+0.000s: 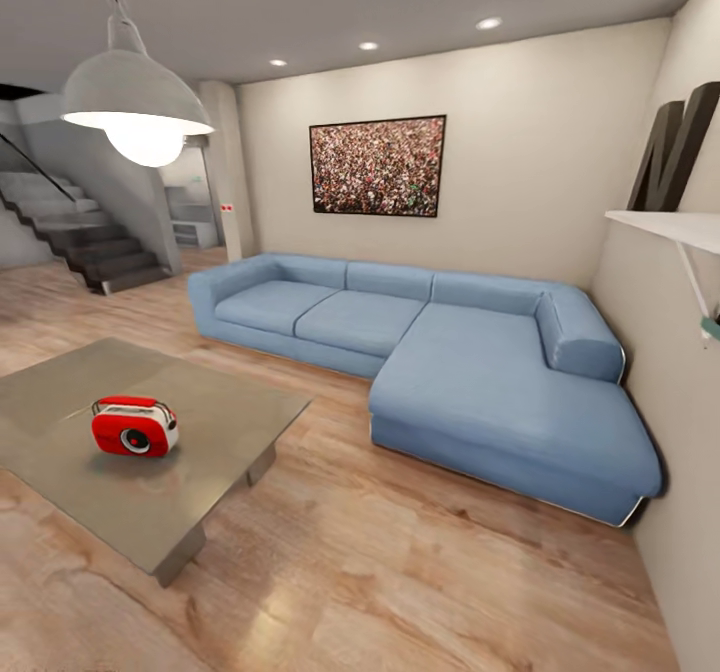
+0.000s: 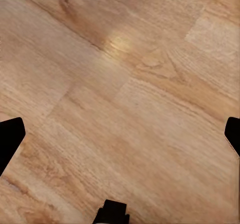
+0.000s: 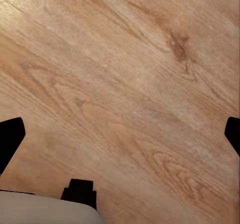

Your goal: Turn on the radio receiver that's on the table in the living room.

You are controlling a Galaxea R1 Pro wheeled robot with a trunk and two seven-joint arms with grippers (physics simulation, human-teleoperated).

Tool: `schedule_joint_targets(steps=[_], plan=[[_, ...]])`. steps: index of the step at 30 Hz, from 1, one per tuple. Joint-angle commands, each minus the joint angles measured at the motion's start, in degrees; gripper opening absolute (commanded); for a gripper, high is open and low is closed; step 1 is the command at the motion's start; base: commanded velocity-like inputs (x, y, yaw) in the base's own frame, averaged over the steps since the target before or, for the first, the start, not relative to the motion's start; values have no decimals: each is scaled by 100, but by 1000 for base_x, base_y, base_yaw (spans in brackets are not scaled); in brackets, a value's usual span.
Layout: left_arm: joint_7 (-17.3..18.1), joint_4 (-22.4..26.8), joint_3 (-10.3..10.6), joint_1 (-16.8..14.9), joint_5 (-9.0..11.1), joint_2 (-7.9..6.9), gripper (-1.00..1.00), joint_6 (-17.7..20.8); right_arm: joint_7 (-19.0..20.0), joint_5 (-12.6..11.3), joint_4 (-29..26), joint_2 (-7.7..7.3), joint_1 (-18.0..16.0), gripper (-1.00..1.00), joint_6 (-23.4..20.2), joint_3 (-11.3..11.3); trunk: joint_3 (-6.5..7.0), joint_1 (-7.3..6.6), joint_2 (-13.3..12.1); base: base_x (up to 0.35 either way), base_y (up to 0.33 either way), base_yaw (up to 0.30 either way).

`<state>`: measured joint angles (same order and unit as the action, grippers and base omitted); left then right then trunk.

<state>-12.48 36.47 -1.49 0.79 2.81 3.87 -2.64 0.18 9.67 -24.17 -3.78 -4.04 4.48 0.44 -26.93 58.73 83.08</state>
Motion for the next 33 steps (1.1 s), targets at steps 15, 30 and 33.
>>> schedule_joint_targets(steps=[15, 30, 33], plan=[[0, 0, 0, 0, 0, -1, 100, 0, 0, 0, 0, 0, 0, 100, 2, 0, 0, 0, 0, 292, -153, 298], [0, 0, 0, 0, 0, -1, 100, 0, 0, 0, 8, 0, 0, 100, 4, 0, 0, 0, 0, 325, -4, 298], [0, 0, 0, 0, 0, -1, 100, -7, 0, 0, 9, 0, 0, 100, 1, 0, 0, 0, 0, 289, 37, 298]])
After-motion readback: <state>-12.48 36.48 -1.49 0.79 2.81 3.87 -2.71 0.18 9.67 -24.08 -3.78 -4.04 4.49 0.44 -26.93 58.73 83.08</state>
